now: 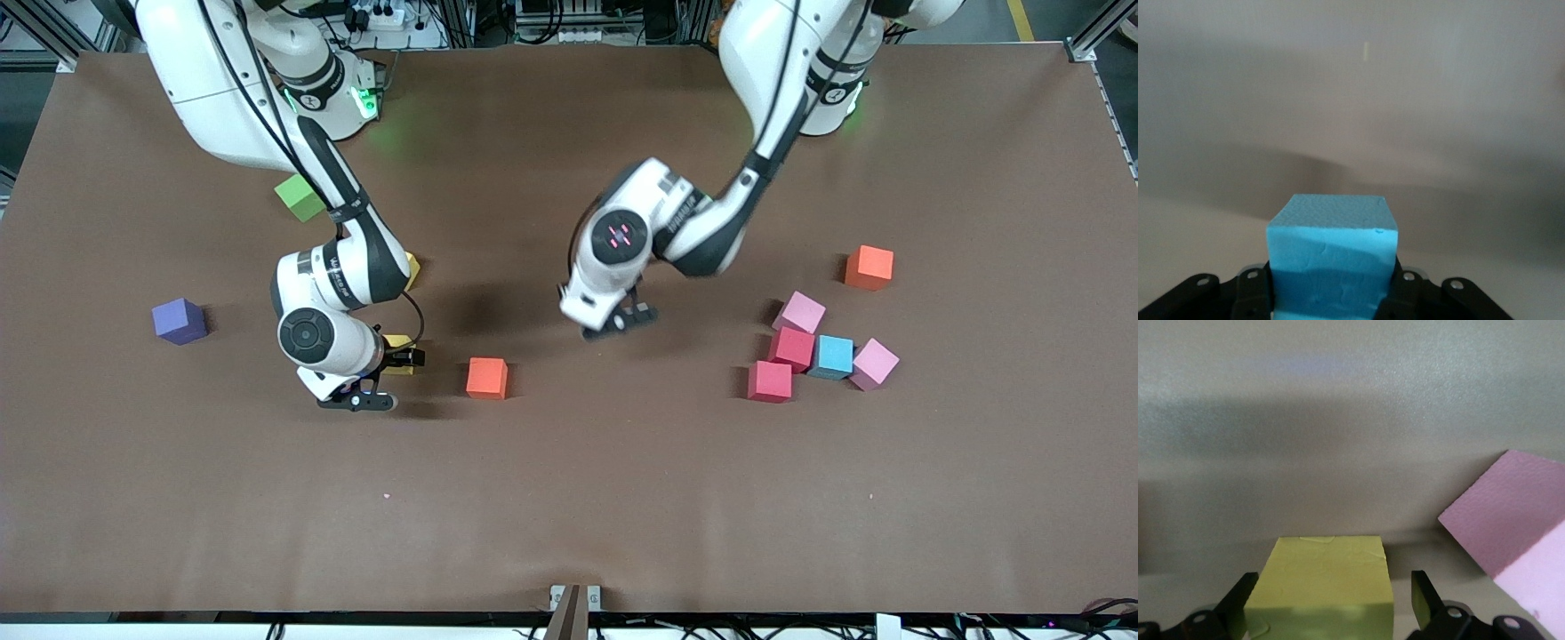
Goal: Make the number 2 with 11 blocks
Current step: 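Carry both cubes to the table centre and set them side by side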
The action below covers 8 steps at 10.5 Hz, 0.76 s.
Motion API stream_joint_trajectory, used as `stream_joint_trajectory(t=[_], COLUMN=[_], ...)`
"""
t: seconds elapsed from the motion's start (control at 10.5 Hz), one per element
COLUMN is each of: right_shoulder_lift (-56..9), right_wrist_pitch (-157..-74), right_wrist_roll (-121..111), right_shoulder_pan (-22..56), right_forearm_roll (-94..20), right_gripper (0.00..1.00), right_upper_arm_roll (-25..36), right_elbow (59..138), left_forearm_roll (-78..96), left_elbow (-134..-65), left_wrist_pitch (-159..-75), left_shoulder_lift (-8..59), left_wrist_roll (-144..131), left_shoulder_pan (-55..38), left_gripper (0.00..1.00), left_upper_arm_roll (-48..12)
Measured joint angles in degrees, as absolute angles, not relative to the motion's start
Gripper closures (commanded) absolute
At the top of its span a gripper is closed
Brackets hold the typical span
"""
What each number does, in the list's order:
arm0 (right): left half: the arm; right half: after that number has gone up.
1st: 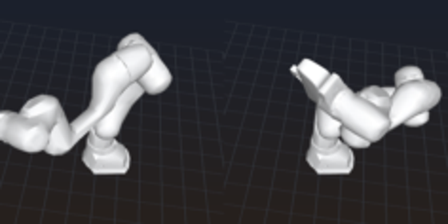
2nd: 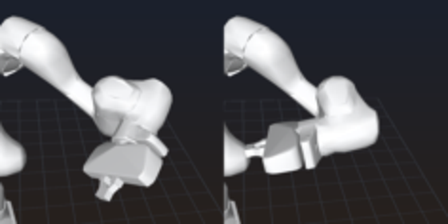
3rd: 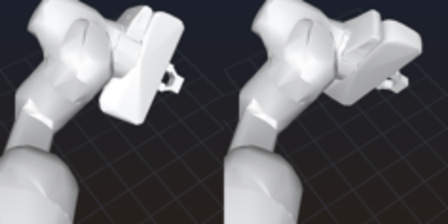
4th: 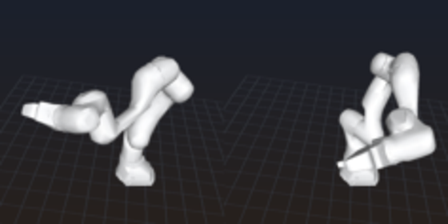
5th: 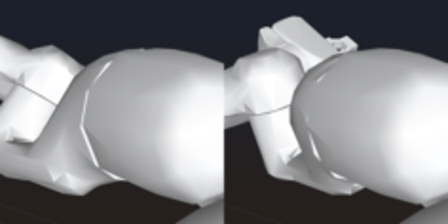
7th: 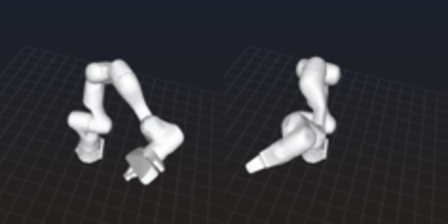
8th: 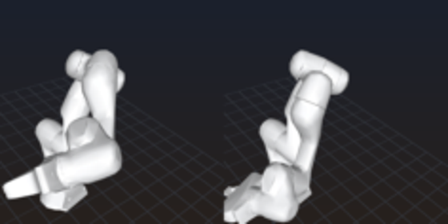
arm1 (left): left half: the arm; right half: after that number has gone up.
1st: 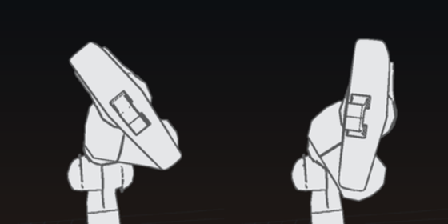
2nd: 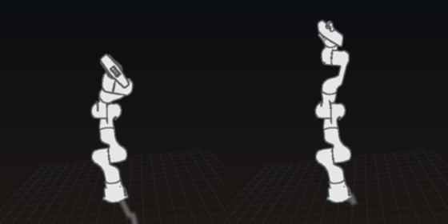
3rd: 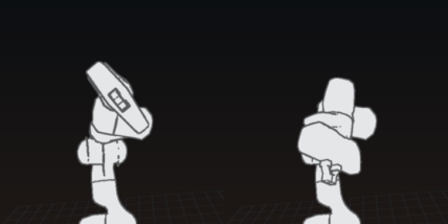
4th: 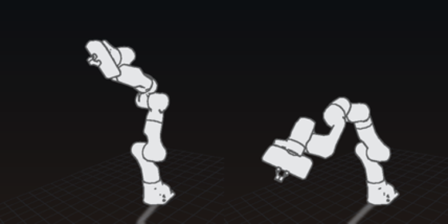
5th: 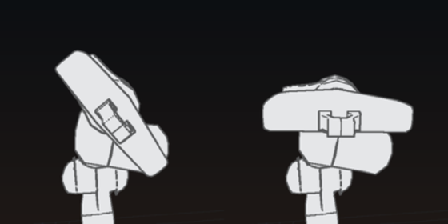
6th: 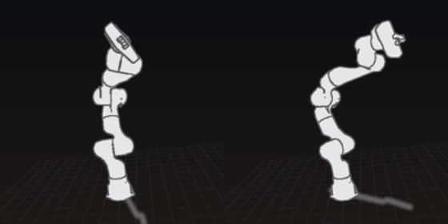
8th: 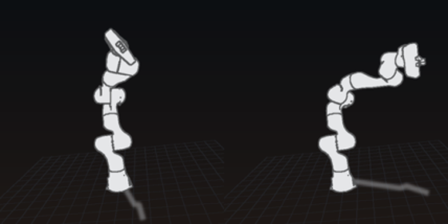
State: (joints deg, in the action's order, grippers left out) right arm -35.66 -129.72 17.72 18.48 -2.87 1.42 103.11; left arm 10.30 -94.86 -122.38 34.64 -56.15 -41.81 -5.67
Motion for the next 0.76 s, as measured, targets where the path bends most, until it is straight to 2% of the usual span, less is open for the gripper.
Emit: stream_joint_trajectory(t=[0.19, 0.38, 0.48, 0.57, 0.67, 0.76], right_shoulder_lift=[-34.82, -34.34, -34.31, -34.27, -34.23, -34.2], right_wrist_pitch=[-130.12, -130.12, -130.17, -130.33, -131.17, -132.69], right_wrist_roll=[17.72, 17.72, 17.72, 17.72, 17.73, 17.73], right_shoulder_pan=[18.48, 18.48, 18.48, 18.46, 18.4, 18.38], right_forearm_roll=[-2.87, -2.87, -2.87, -2.87, -2.87, -2.87], right_gripper=[0.0, 0.0, 0.33, 0.53, 0.65, 0.67], right_upper_arm_roll=[1.43, 1.44, 1.45, 1.46, 1.5, 1.52], right_elbow=[103.58, 103.99, 104.18, 104.46, 105.2, 106.26], left_forearm_roll=[8.62, 5.58, 2.79, -0.42, -3.04, -3.76], left_elbow=[-102.12, -106.58, -108.73, -110.44, -111.72, -112.16], left_wrist_pitch=[-127.02, -131.46, -133.67, -135.45, -136.69, -137.1], left_shoulder_lift=[32.33, 32.16, 32.14, 32.13, 32.12, 32.06], left_wrist_roll=[-61.69, -65.71, -67.72, -69.5, -71.27, -72.3], left_shoulder_pan=[-42.14, -42.42, -42.64, -42.82, -42.96, -43.01], left_gripper=[0.91, 0.91, 0.9, 0.9, 0.9, 0.9], left_upper_arm_roll=[-11.3, -15.33, -16.87, -18.12, -19.54, -20.82])
